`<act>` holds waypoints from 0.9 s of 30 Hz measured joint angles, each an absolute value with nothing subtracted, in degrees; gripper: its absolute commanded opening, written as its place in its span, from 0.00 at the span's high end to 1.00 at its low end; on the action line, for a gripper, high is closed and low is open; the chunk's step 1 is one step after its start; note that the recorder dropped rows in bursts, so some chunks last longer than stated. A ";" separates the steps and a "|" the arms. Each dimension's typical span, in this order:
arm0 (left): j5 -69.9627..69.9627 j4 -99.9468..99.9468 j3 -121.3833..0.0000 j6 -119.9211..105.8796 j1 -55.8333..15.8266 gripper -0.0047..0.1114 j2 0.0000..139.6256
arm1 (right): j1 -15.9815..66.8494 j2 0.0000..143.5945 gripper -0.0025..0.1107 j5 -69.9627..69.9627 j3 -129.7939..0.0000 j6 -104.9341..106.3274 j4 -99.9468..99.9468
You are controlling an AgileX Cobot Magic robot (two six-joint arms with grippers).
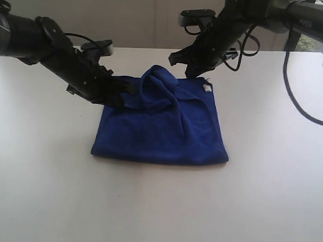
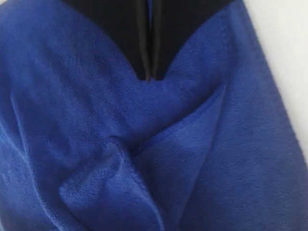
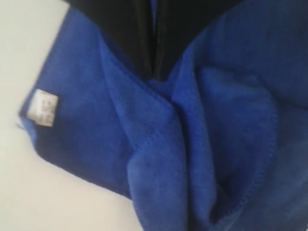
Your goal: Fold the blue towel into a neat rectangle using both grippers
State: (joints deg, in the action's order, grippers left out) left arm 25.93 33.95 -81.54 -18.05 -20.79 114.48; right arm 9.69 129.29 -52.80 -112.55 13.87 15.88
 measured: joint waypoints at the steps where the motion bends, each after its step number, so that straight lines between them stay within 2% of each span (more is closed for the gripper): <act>1: 25.93 34.87 -82.08 -18.05 -21.06 0.96 115.43 | 9.69 129.95 0.98 -52.02 -112.55 14.70 17.30; 7: 28.33 36.10 -82.48 -18.05 -21.33 0.96 117.51 | 9.69 133.43 0.96 -46.69 -112.55 18.39 24.87; 12: 29.53 35.99 -82.48 -18.05 -21.33 0.96 117.73 | 9.69 135.20 0.77 -41.68 -112.55 19.41 28.25; 14: 29.56 35.99 -82.48 -18.05 -21.33 0.96 117.73 | 9.63 135.47 0.72 -39.69 -112.55 19.29 28.35; 27: 28.86 35.89 -82.48 -18.05 -21.33 0.96 117.73 | 8.93 139.36 0.72 -31.24 -112.55 11.80 28.77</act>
State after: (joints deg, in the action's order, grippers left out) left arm 28.86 35.89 -82.48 -18.05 -21.33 117.73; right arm 8.93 139.36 -31.24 -112.55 11.80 28.77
